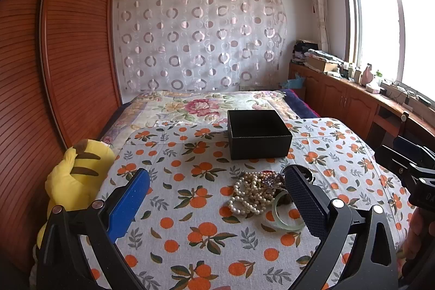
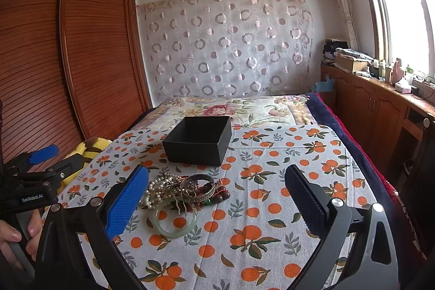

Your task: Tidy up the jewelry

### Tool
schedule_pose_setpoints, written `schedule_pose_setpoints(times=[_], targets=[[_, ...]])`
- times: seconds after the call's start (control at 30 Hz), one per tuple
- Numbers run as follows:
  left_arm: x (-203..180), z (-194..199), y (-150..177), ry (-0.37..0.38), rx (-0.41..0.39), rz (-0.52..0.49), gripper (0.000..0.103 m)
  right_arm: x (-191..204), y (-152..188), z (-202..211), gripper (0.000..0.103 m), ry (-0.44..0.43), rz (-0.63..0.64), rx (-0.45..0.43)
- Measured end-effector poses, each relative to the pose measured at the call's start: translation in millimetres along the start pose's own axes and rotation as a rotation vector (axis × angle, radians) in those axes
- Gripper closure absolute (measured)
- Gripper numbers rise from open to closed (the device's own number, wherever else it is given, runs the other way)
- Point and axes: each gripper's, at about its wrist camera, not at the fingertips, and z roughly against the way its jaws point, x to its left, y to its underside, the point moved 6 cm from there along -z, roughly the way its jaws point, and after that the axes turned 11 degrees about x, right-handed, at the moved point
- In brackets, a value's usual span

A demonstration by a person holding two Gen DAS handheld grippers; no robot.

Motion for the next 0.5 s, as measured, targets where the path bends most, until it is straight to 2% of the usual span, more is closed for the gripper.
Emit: schedule_pose_setpoints(times=[0.5], targets=[[3.9, 5.0, 1.8, 0.004, -0.012, 0.007, 0.006, 1.9, 0.1, -1.2, 0.002, -0.001, 0.001, -0.001]])
